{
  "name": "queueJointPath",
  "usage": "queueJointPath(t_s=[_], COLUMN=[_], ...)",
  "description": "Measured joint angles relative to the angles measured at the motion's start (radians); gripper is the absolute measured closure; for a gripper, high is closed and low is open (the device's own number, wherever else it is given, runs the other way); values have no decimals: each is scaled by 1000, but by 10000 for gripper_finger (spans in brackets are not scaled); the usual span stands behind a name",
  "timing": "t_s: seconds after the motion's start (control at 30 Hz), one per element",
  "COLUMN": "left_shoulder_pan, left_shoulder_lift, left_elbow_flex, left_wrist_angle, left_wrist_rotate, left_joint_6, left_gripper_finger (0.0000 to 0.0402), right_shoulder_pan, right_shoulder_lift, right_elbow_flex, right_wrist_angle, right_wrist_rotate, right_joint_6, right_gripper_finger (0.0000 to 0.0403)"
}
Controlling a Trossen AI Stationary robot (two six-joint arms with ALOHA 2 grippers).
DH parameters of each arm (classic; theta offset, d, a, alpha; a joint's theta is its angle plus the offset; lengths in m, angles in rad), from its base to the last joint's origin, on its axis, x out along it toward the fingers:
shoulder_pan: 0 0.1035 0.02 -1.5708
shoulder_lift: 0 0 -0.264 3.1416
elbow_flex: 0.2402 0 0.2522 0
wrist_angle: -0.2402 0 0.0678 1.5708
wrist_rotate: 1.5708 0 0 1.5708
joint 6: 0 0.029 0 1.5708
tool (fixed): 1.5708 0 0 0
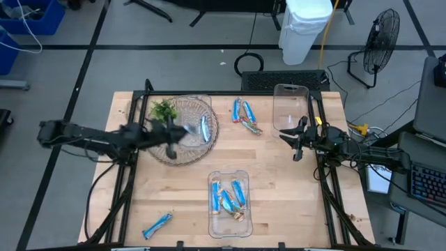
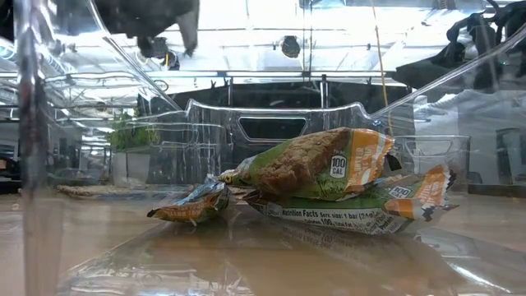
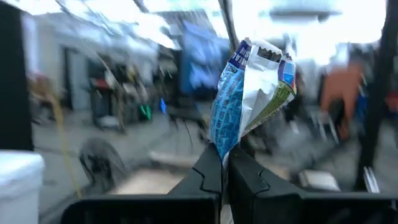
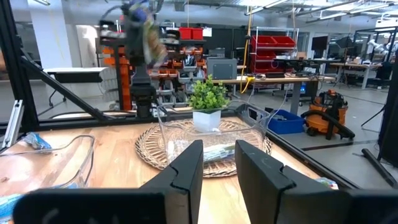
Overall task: Pick and place Granola Bars by type
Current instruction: Put the blue granola bar into the top left transparent bin
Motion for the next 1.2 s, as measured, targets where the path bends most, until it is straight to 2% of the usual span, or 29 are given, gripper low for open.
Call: queueJointPath(t_s=[0.13, 0.27, 0.33, 0.43, 0.57, 0.67, 0.73, 1.0, 1.2], left_shoulder_pan=[120, 241, 298, 361, 403, 414, 411, 402, 395], left_shoulder_lift=[-107, -128, -125, -91, 11, 102, 157, 368, 448], left_elbow_flex=[-49, 4, 68, 201, 366, 429, 436, 432, 432], left_wrist_angle=[38, -49, -182, -470, -857, -1031, -1069, -1046, -1059], left_wrist_rotate=[-8, 18, 32, 38, 20, 21, 26, 21, 23], left_joint_6=[-116, -263, -318, -367, -425, -463, -487, -534, -551], left_gripper_finger=[394, 394, 394, 394, 394, 394, 393, 395, 391], right_shoulder_pan=[0, 0, 0, 0, 0, 0, 0, 0, 0], right_shoulder_lift=[0, 0, 0, 0, 0, 0, 0, 0, 0], right_elbow_flex=[0, 0, 0, 0, 0, 0, 0, 0, 0], right_wrist_angle=[0, -1, -1, -1, -1, -1, -1, -1, -1], right_wrist_rotate=[0, 0, 0, 0, 0, 0, 0, 0, 0], right_joint_6=[0, 0, 0, 0, 0, 0, 0, 0, 0], right_gripper_finger=[318, 318, 318, 318, 318, 318, 318, 318, 318])
